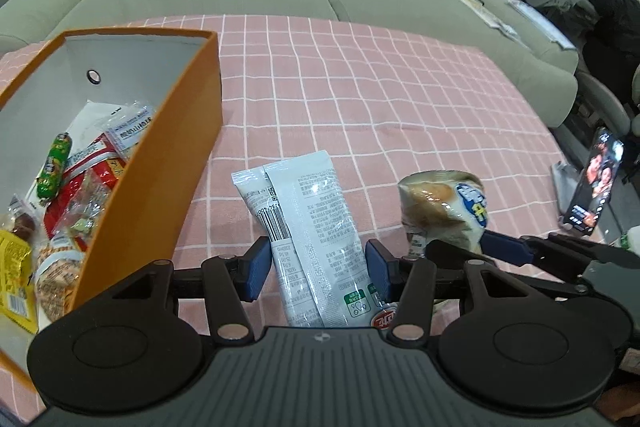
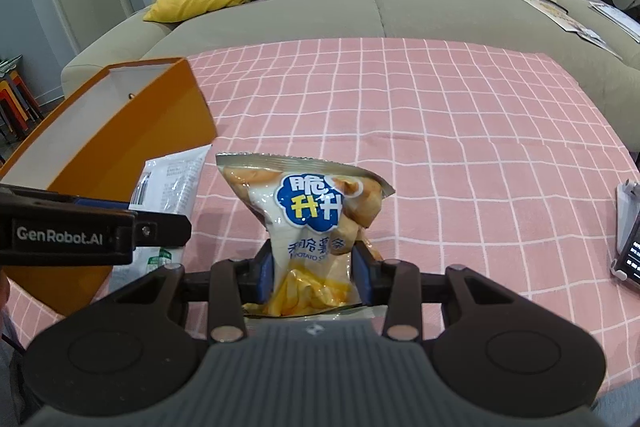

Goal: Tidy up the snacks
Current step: 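Lift the white wrapper and chip bag and carry both over the box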

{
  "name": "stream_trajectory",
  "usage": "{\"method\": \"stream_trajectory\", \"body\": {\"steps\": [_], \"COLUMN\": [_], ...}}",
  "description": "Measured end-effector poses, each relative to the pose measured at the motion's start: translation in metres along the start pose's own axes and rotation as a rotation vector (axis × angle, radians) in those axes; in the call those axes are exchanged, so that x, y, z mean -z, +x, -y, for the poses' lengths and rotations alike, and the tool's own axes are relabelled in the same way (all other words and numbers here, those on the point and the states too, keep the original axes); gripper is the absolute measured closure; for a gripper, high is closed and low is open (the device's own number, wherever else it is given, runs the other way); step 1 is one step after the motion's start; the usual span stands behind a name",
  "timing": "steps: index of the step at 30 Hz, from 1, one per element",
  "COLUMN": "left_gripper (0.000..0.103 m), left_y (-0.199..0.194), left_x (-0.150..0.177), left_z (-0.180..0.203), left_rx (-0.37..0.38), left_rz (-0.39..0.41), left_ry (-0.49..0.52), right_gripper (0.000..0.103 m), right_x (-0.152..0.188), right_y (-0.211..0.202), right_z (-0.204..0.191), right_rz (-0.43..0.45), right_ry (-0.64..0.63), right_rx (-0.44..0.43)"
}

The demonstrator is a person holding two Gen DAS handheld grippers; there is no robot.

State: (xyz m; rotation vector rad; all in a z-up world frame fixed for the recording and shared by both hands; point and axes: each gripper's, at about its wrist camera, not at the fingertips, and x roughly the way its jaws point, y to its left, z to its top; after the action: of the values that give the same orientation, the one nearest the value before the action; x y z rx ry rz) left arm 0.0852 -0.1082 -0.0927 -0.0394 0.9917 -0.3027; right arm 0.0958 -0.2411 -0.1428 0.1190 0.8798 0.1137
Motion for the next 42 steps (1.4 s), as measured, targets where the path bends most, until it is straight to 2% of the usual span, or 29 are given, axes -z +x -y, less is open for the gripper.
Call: {"method": "stream_trajectory", "body": {"steps": [6,13,18,25,33,42], "left_gripper": [0.045,0.045,0.045,0.045,0.045,0.045], "left_y": [-0.021,-0.056,-0.075,-0.087,-0.079,-0.042], "left_x": [-0.006,-0.010,-0.017,-0.040,-0.071,-0.080], "left_z": [0.000,-0.021,-0.048,-0.095,-0.134,-0.170], "left_rx": [0.014,0.019,0.003,-0.057,-0.129,-0.209], "left_rz": [0.063,0.141,0.186,0.225,0.213,0.099], "left_ry": [-0.019,-0.055,-0.103,-0.116,-0.056,-0.043], "right_gripper": [0.066,0.066,0.066,0.066,0.066,0.066], "right_x": [-0.003,-0.016,-0.033,-0.063,-0.094,-0.127], "right_y": [-0.019,-0.033,-0.038,-0.038,-0.020,0.033], "right_z": [-0.015,-0.037,-0.061,-0.106,-0.159,-0.210], "right_rz": [0.034,0.065,0.094,0.136,0.144,0.101], "right_ry": [-0.029,-0.057,-0.108,-0.188,-0.264,-0.418], "right_rx": [-0.022,-0.072,-0.117,-0.186,-0.258,-0.245]}}
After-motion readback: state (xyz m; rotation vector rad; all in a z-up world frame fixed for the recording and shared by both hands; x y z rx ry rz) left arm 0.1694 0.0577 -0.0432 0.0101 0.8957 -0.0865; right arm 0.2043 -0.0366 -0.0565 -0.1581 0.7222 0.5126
